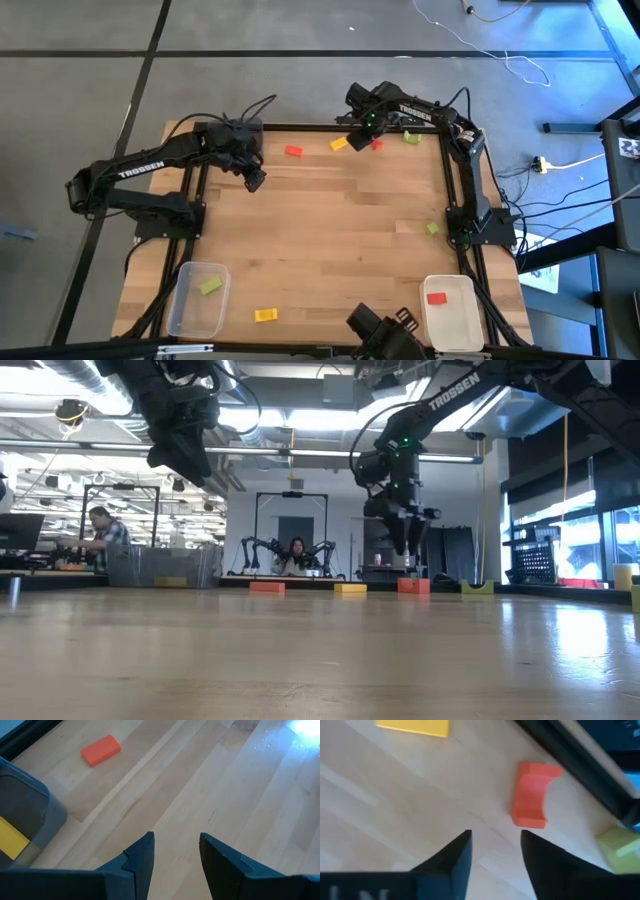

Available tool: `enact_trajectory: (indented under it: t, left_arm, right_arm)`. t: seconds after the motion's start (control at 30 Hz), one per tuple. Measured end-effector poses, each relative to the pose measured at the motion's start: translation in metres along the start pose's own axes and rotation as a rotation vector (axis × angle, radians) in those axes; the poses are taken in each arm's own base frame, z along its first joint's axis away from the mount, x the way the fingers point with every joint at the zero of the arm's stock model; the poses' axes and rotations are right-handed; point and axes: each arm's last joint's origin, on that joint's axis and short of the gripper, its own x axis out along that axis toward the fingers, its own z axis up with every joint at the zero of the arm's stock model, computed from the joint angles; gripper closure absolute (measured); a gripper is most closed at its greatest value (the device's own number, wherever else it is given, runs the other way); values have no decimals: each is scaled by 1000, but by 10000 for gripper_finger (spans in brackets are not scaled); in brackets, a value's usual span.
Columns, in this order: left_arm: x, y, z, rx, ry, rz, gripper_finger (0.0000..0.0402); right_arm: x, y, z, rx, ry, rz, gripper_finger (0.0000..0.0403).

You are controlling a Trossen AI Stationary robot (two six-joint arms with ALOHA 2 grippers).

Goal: Sort & place blocks by color
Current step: Put the right orange block into the white bin

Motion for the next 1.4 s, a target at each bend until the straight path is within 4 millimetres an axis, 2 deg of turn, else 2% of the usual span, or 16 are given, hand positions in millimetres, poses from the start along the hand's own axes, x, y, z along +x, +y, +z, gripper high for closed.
enact_trajectory:
  t: [0.17,0.3,0.5,0.63,0.83,1.03,1.4]
  left_arm:
    - [0,0,0,0,0,0,254]
    - [0,0,0,0,0,0,254]
    - [0,0,0,0,0,0,254]
    - [0,0,0,0,0,0,254]
    - [0,0,0,-1,0,0,254]
    - [0,0,0,-2,1,0,254]
    - [0,0,0,-9,0,0,254]
  right_arm:
    - [0,-3,1,-3,-17,-93,179]
    - [0,-2,1,-9,-13,-30,160]
    - [0,-1,10,2,-99,21,161]
    - [3,-7,11,46,-86,19,163]
    - [29,-15,12,68,43,60,163]
    - [48,-15,15,42,66,-38,163]
    - [59,-22,22,29,30,-79,163]
